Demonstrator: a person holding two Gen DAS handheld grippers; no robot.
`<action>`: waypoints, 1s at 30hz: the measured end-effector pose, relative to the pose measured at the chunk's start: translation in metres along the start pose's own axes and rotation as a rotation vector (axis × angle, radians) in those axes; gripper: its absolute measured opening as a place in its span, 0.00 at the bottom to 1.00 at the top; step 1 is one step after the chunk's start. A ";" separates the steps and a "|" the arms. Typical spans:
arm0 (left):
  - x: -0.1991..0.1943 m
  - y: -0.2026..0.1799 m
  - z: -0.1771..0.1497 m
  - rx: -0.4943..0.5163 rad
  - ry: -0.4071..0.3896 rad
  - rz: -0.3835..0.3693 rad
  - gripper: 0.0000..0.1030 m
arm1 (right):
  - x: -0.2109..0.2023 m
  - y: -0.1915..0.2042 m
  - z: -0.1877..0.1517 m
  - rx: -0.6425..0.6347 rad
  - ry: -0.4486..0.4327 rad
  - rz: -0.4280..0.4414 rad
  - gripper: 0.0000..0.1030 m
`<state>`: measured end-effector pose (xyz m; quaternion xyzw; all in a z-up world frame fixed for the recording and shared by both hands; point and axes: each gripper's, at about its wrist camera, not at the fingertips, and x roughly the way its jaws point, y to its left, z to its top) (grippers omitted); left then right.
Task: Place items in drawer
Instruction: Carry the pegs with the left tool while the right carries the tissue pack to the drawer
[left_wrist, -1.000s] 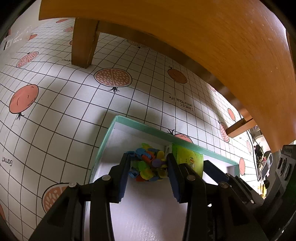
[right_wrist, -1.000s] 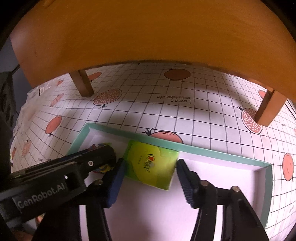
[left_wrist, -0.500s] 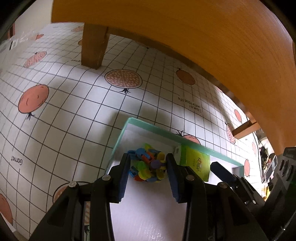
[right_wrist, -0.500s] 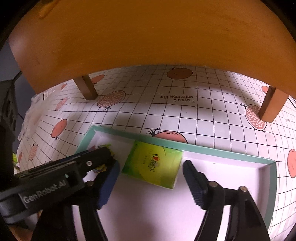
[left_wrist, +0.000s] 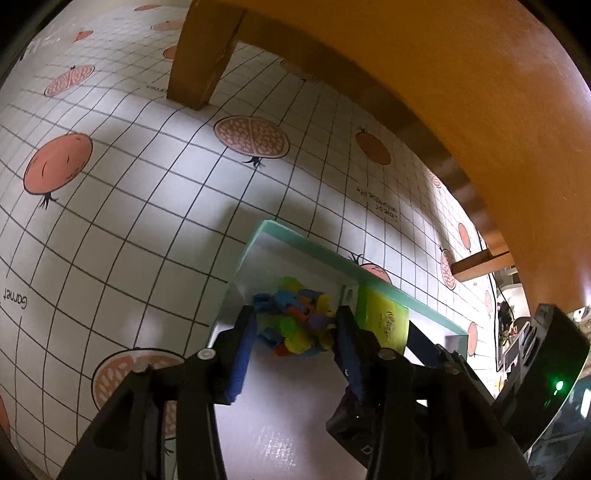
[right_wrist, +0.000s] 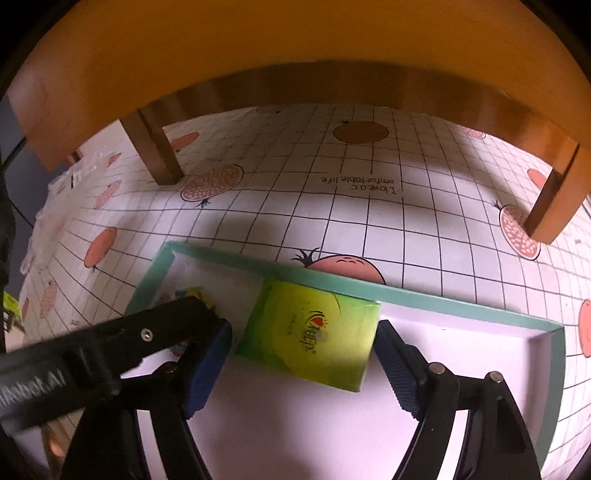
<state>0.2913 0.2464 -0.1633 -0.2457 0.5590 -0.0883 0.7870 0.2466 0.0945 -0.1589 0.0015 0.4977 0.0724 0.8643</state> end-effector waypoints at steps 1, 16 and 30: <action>-0.001 0.000 0.000 0.004 -0.002 0.002 0.47 | -0.001 0.001 -0.001 -0.013 -0.003 -0.017 0.77; 0.006 -0.016 -0.005 0.136 -0.025 0.076 0.42 | -0.028 -0.038 -0.029 0.066 0.026 -0.041 0.70; -0.034 -0.017 -0.025 0.140 -0.056 0.058 0.40 | -0.095 -0.041 -0.042 0.067 -0.057 -0.027 0.70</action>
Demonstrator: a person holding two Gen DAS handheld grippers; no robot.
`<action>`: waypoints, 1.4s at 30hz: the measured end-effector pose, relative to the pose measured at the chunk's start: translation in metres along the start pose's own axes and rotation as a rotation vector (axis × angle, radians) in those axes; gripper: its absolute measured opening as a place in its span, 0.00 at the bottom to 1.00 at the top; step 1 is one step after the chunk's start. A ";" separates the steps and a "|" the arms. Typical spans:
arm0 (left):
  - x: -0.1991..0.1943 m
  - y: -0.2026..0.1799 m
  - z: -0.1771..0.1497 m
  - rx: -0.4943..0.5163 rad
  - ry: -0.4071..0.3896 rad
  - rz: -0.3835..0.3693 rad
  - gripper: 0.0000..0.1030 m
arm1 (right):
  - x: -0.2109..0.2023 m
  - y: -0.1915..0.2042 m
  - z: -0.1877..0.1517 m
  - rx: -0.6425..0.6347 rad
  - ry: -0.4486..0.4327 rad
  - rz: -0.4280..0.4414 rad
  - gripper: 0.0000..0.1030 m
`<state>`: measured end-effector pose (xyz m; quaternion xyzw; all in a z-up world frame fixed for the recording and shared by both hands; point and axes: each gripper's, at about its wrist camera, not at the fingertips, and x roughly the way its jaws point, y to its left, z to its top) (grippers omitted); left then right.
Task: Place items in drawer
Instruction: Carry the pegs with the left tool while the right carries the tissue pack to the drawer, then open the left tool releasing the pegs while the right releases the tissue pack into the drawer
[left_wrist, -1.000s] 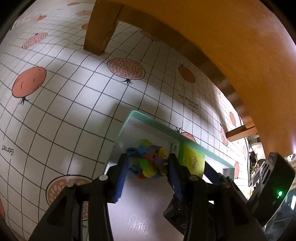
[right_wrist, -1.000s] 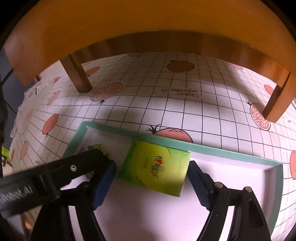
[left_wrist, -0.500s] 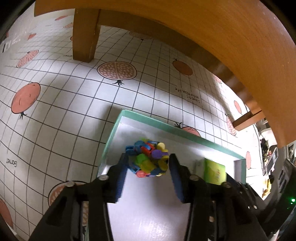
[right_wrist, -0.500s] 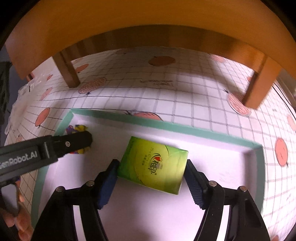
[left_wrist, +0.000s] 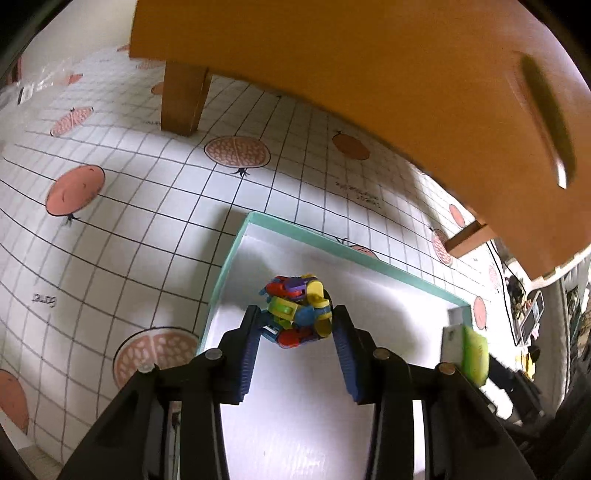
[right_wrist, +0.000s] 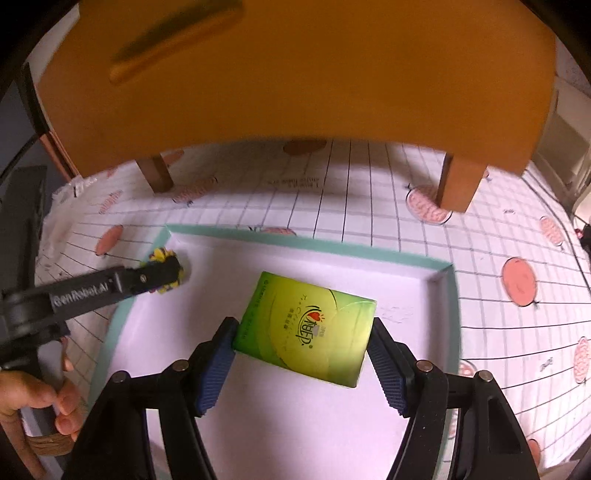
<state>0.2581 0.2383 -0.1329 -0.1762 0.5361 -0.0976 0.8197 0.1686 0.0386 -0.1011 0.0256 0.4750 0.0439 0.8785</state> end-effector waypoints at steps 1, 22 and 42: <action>-0.006 -0.002 -0.002 0.009 -0.009 0.003 0.40 | -0.006 0.000 0.000 0.000 -0.010 0.000 0.70; -0.214 -0.100 0.074 0.264 -0.474 -0.196 0.38 | -0.188 0.016 0.115 -0.102 -0.456 0.065 0.70; -0.170 -0.122 0.162 0.265 -0.429 -0.082 0.60 | -0.141 0.002 0.198 -0.060 -0.340 -0.044 0.83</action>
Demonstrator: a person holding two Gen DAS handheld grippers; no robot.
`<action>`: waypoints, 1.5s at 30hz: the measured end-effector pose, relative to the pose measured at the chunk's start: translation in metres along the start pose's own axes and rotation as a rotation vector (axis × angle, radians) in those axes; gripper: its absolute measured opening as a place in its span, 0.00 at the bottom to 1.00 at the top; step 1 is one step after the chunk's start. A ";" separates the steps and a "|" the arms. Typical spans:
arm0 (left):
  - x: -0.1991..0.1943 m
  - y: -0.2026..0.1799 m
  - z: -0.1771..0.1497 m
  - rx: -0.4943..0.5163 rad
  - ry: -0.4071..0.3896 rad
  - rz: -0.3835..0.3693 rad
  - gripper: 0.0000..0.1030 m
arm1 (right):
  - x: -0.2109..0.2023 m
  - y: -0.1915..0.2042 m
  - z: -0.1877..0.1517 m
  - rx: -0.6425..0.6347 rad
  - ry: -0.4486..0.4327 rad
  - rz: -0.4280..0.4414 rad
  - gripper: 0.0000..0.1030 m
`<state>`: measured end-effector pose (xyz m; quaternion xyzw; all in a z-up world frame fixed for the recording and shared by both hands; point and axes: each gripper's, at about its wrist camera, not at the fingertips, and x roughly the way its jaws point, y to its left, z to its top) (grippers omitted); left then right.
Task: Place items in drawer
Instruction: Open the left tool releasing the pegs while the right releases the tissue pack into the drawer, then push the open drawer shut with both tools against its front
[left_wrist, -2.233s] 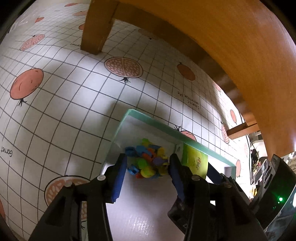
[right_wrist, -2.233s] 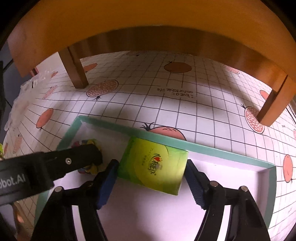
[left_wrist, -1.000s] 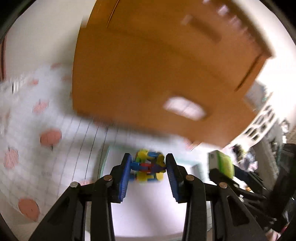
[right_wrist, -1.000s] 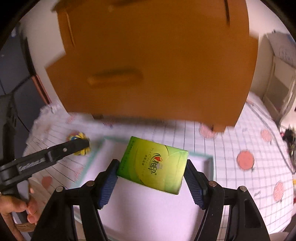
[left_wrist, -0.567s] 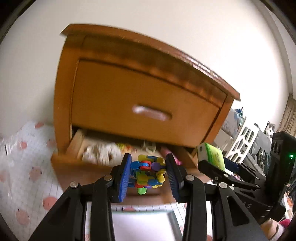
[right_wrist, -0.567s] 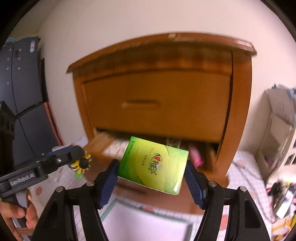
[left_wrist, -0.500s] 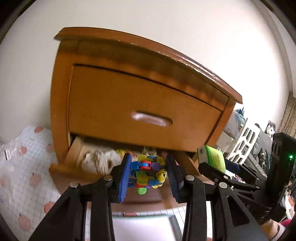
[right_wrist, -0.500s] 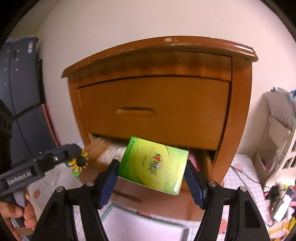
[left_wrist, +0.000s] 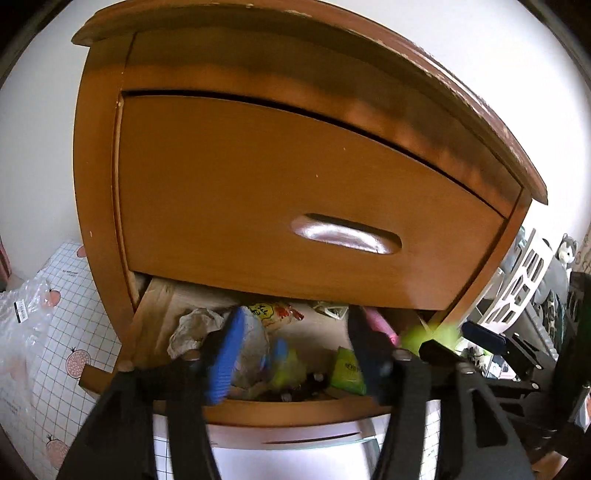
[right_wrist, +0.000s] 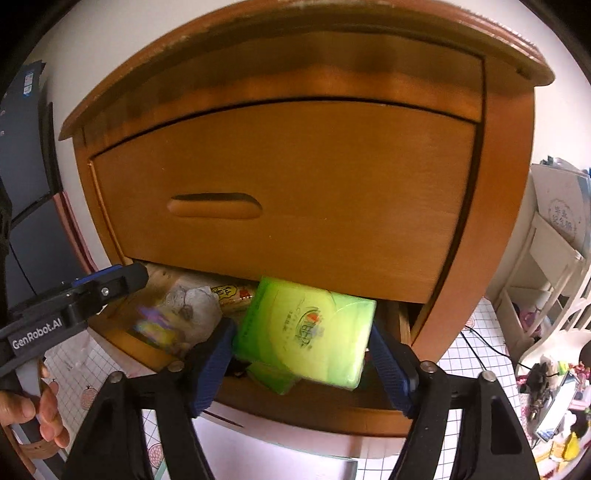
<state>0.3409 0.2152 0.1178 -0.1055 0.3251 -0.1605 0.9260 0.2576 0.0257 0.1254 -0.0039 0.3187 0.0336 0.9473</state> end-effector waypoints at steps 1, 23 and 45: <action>-0.001 0.000 0.000 0.002 -0.002 -0.001 0.60 | 0.001 0.000 0.001 0.004 0.000 0.002 0.85; -0.038 -0.003 -0.055 0.040 -0.056 0.107 1.00 | -0.045 -0.006 -0.058 0.040 -0.009 0.009 1.00; 0.015 0.011 -0.067 0.019 0.018 0.114 1.00 | 0.003 -0.008 -0.075 0.058 0.057 0.005 1.00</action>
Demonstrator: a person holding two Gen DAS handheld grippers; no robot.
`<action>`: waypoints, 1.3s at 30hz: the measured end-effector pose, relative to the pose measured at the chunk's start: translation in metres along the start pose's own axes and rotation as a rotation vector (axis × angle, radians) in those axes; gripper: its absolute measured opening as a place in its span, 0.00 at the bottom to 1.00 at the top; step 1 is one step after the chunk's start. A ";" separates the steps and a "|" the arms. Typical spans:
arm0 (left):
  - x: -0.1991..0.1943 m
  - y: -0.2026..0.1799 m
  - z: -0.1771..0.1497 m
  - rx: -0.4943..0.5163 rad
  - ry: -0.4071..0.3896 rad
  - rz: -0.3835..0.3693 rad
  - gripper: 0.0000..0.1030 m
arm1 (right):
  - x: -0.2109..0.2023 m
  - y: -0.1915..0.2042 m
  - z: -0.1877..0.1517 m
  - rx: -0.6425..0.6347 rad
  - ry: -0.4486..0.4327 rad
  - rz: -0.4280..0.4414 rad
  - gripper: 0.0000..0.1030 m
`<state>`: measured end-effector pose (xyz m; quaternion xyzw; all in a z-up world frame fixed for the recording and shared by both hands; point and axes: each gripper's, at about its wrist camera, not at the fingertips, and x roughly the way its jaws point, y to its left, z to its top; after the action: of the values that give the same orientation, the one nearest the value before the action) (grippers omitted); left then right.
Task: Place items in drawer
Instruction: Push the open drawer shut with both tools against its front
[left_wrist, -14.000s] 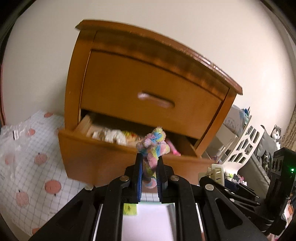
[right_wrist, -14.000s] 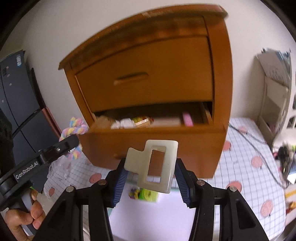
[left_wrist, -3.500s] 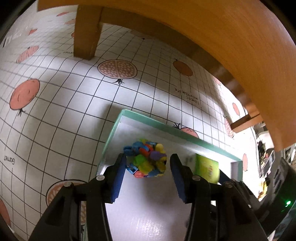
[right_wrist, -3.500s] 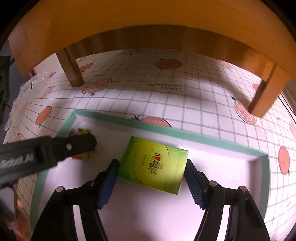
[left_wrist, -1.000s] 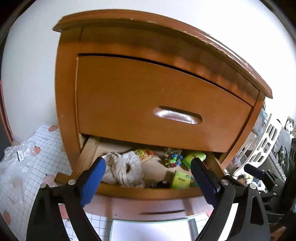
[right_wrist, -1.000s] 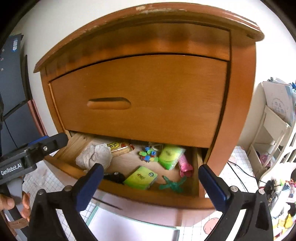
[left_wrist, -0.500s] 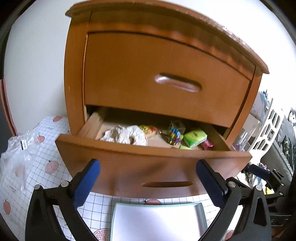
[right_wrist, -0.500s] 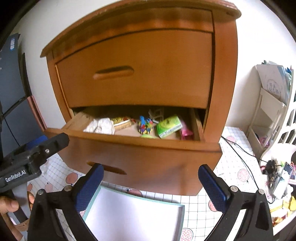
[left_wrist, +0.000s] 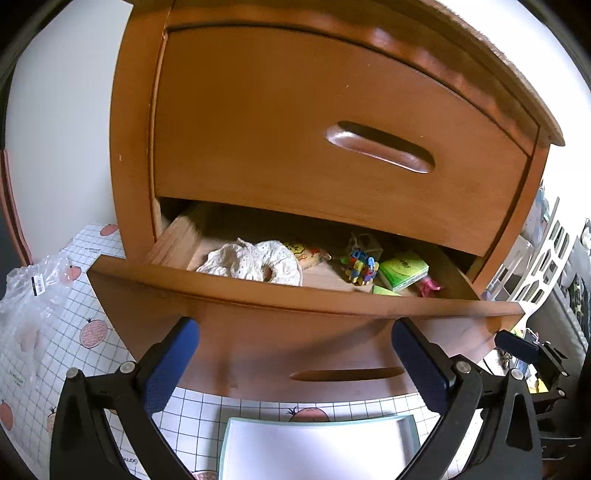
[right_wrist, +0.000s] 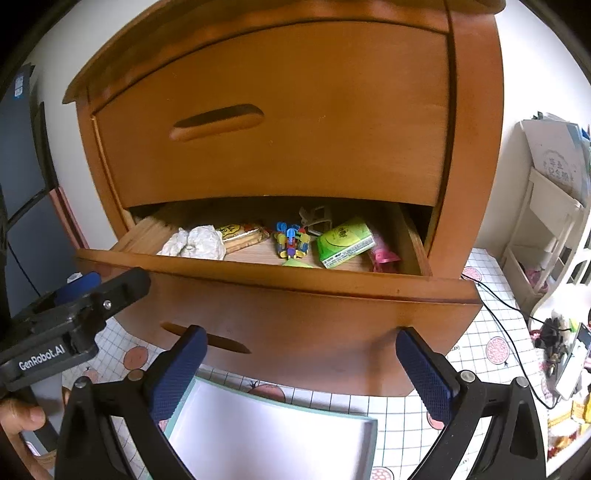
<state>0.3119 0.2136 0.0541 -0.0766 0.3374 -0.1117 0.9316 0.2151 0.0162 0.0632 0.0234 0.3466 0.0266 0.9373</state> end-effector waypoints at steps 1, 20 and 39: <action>0.002 0.001 0.001 -0.003 0.004 -0.001 1.00 | 0.003 -0.001 0.000 0.005 0.001 0.002 1.00; 0.018 -0.004 0.000 -0.013 0.005 0.016 1.00 | 0.040 -0.005 0.015 -0.006 0.003 -0.025 1.00; -0.004 -0.004 -0.018 -0.024 0.019 0.016 1.00 | 0.052 0.001 0.014 -0.006 0.008 -0.021 1.00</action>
<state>0.2968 0.2095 0.0436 -0.0841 0.3481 -0.1010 0.9282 0.2636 0.0202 0.0397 0.0168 0.3505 0.0181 0.9362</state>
